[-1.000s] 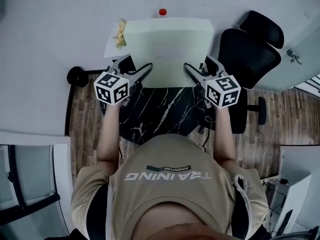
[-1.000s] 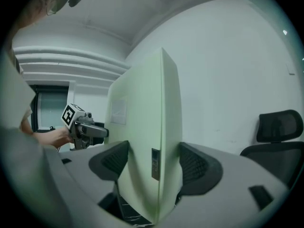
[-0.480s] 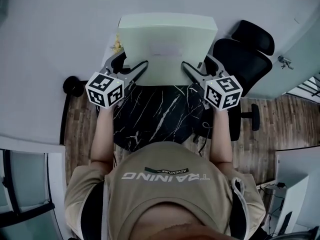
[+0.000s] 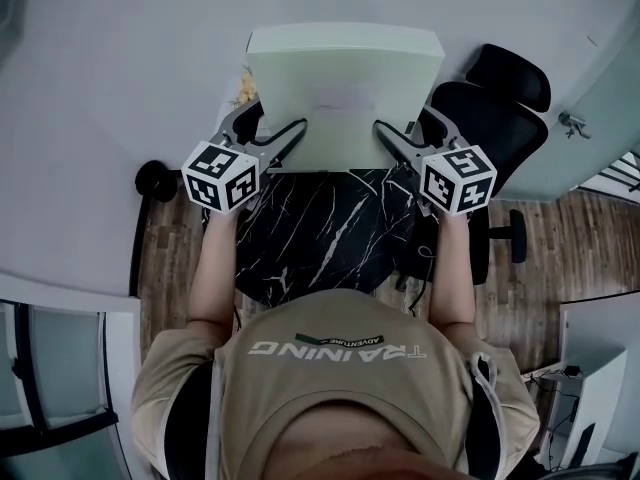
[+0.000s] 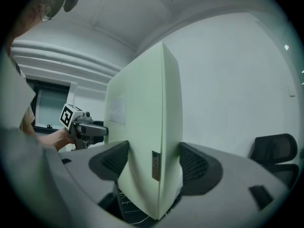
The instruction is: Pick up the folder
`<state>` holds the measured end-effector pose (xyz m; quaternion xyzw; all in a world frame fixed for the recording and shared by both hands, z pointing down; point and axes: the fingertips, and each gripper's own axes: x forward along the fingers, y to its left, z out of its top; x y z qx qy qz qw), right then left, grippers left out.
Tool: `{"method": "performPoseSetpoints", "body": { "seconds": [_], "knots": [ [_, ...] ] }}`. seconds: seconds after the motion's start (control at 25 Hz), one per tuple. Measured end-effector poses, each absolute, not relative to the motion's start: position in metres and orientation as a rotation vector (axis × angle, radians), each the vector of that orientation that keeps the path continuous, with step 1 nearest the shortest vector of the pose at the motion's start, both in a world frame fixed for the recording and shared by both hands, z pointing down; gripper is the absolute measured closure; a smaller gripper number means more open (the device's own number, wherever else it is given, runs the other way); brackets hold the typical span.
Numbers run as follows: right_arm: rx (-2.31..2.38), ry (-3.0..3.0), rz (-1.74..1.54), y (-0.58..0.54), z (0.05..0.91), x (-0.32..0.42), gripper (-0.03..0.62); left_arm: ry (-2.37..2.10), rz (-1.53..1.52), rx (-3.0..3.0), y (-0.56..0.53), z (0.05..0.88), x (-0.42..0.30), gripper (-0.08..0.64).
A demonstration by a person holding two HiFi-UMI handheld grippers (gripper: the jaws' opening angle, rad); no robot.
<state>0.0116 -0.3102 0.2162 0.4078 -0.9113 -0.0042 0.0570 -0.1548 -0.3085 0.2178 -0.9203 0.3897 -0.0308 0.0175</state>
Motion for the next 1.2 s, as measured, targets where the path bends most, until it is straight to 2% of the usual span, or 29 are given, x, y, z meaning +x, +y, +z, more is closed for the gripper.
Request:
{"method": "performPoseSetpoints", "body": {
  "seconds": [1.2],
  "knots": [
    [1.189, -2.774, 0.033, -0.304, 0.240, 0.004, 0.293, 1.268, -0.088, -2.891, -0.298, 0.243, -0.162, 0.249]
  ]
}}
